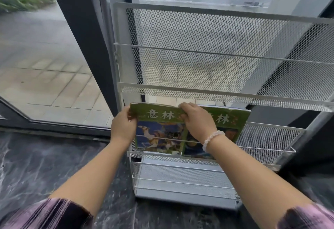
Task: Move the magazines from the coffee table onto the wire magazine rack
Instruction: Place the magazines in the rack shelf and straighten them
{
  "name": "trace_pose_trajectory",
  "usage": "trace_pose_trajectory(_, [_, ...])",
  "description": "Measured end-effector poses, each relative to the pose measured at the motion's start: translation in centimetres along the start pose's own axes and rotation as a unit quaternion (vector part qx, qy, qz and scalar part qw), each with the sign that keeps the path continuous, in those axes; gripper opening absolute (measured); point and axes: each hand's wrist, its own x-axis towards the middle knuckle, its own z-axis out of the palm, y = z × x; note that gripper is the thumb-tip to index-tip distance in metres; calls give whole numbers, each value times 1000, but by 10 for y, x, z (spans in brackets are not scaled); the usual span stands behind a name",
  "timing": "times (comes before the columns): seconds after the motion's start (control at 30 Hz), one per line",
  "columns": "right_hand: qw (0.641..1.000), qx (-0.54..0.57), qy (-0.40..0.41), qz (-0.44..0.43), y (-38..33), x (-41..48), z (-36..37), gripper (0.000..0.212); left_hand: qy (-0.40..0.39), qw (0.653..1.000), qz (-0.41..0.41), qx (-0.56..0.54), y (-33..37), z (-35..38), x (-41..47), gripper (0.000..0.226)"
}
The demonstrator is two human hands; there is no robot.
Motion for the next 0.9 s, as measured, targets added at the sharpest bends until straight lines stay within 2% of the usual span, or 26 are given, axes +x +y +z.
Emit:
trace_pose_trajectory(0.1, [1000, 15, -9, 2, 0, 1, 6, 34, 15, 999, -44, 21, -7, 7, 0, 15])
trace_pose_trajectory(0.3, [1000, 12, -9, 6, 6, 7, 15, 45, 43, 997, -39, 41, -10, 5, 9, 16])
trace_pose_trajectory(0.43, [1000, 22, -6, 7, 7, 12, 15, 43, 18, 997, -48, 59, -12, 3, 11, 14])
trace_pose_trajectory(0.73, [1000, 1, 12, -1, 10, 13, 17, 44, 28, 997, -48, 59, -14, 14, 9, 17])
trace_pose_trajectory(0.9, [997, -15, 68, -27, 11, 6, 11, 37, 37, 998, -28, 41, -12, 12, 9, 34])
